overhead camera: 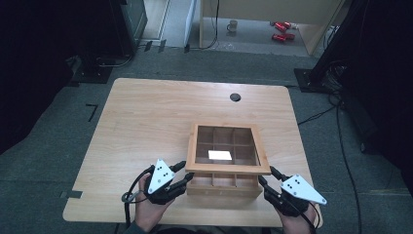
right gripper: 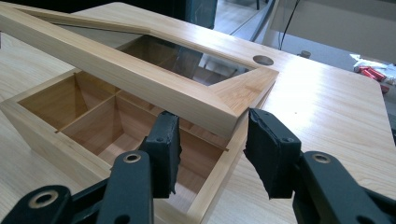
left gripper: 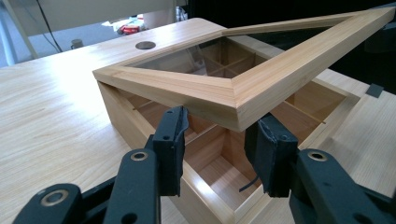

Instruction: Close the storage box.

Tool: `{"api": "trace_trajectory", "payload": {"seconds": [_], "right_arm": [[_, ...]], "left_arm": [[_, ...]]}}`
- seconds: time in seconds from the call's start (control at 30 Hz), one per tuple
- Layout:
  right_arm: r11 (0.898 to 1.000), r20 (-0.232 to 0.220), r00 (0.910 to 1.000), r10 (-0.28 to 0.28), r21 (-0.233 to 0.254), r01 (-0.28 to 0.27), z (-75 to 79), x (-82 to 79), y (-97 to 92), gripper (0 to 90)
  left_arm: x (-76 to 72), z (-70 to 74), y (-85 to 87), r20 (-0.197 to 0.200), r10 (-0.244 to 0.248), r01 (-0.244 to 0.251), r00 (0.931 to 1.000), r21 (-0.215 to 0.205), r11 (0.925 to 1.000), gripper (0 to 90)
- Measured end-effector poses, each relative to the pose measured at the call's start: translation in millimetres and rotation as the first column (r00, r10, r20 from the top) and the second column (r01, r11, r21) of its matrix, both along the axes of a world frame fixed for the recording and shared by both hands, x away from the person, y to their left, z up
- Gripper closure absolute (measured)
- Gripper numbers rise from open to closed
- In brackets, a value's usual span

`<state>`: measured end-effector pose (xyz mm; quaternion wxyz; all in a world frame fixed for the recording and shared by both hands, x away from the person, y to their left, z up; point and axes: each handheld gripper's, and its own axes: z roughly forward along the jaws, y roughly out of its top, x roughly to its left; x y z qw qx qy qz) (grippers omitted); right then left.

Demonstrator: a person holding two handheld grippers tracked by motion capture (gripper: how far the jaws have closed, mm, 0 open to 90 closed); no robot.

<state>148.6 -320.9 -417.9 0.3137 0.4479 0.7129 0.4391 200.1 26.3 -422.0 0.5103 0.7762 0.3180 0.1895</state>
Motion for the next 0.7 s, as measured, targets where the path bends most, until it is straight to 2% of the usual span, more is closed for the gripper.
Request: {"api": "trace_trajectory", "payload": {"seconds": [0.7], "right_arm": [[1.000, -0.016, 0.9999, 0.001, -0.008, -0.001, -11.5, -4.7, 1.0, 55.4]], "left_arm": [[-4.6, -10.9, -0.4, -0.006, -0.004, 0.004, 1.0000, 0.027, 0.9996, 58.6]]}}
